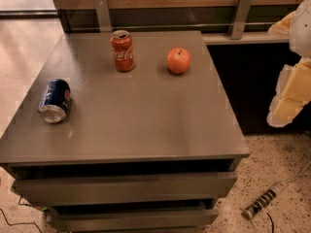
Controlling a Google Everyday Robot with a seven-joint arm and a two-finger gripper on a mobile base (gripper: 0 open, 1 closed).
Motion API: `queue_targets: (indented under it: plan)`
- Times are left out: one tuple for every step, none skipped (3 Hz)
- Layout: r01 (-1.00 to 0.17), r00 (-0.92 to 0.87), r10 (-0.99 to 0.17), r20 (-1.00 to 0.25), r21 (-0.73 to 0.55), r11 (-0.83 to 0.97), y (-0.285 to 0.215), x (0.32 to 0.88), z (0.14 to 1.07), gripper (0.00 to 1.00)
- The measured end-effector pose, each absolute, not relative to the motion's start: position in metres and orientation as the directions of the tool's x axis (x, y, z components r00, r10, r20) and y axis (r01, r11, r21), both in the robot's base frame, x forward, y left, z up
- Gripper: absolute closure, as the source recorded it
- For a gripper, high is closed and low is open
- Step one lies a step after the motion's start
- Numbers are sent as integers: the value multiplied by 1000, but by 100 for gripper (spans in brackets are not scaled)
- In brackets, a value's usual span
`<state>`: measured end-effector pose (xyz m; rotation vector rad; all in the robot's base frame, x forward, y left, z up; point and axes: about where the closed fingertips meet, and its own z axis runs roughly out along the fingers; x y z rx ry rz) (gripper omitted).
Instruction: Place pepsi can upright
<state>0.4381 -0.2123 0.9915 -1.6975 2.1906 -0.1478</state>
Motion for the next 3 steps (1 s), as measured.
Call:
queue_targets:
  plan:
    - [-911, -214, -950, -229, -303, 279, -207, 442, 995, 0]
    - [-906, -252, -930, -269, -272, 324, -193, 451, 993, 0]
    - [-884, -354, -873, -336, -184, 430, -170, 470, 992, 0]
